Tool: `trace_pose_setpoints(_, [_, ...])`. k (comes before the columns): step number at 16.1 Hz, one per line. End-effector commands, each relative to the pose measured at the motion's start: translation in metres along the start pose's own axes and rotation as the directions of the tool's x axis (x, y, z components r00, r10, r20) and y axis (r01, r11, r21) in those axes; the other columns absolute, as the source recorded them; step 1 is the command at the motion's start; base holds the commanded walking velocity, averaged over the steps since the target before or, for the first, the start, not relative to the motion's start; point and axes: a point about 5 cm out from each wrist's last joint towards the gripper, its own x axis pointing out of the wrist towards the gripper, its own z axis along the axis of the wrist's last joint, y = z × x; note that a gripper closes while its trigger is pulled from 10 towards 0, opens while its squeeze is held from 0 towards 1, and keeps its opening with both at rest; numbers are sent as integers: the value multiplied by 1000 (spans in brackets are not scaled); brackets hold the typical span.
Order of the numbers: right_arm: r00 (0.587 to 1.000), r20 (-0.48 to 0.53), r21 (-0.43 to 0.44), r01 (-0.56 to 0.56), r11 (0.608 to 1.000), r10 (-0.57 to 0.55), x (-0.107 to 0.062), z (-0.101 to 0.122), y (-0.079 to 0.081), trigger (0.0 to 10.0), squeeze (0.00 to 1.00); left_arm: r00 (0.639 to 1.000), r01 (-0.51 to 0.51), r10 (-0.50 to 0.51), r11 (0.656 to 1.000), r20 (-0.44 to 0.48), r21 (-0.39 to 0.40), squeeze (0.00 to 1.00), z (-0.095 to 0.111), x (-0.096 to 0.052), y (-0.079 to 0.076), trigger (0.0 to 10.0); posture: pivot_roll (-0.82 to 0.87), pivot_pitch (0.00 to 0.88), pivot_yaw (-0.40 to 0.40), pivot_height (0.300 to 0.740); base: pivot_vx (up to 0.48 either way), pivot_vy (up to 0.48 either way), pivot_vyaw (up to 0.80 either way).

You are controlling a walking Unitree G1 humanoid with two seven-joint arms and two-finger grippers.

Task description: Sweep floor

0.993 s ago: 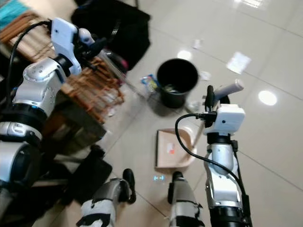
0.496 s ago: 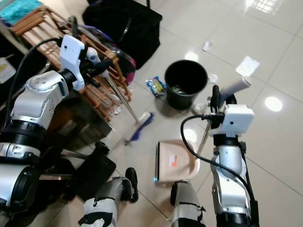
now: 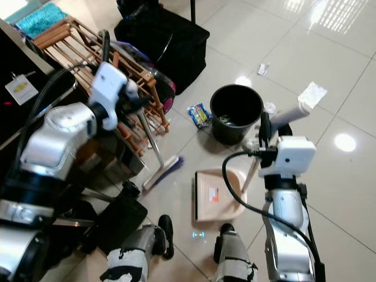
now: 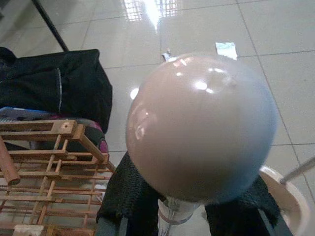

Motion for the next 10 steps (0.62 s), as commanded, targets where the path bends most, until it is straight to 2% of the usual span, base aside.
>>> trace_pose_setpoints(1, [1000, 19, 3, 17, 1000, -17, -4, 6, -2, 10000, 0, 999, -40, 40, 999, 16, 4, 0, 1, -3, 0, 10000, -11, 223, 126, 740, 0, 0, 0])
trace_pose_setpoints(4, [997, 1, 26, 76, 997, -76, -14, 7, -3, 10000, 0, 979, -151, 162, 984, 126, -94, 0, -15, 2, -15, 10000, -36, 204, 114, 740, 0, 0, 0])
trace_pose_setpoints(7, [996, -10, 36, 85, 996, -85, -17, 8, 0, 10000, 0, 966, -197, 217, 970, 144, -140, 0, -32, 3, -24, 10000, -53, 197, 110, 740, 0, 0, 0])
trace_pose_setpoints(8, [996, -11, 38, 86, 996, -86, -18, 9, 2, 10000, 0, 945, -246, 272, 957, 183, -153, 0, -33, 1, -23, 10000, -56, 196, 110, 740, 0, 0, 0])
trace_pose_setpoints(9, [996, -11, 39, 86, 996, -86, -18, 9, 3, 10000, 0, 940, -256, 283, 954, 191, -155, 0, -33, 1, -23, 10000, -56, 196, 110, 740, 0, 0, 0])
trace_pose_setpoints(10, [995, -17, 50, 98, 994, -97, -20, 9, 3, 10000, 0, 917, -282, 314, 946, 246, -159, 0, -27, -2, -22, 10000, -58, 184, 103, 740, 0, 0, 0])
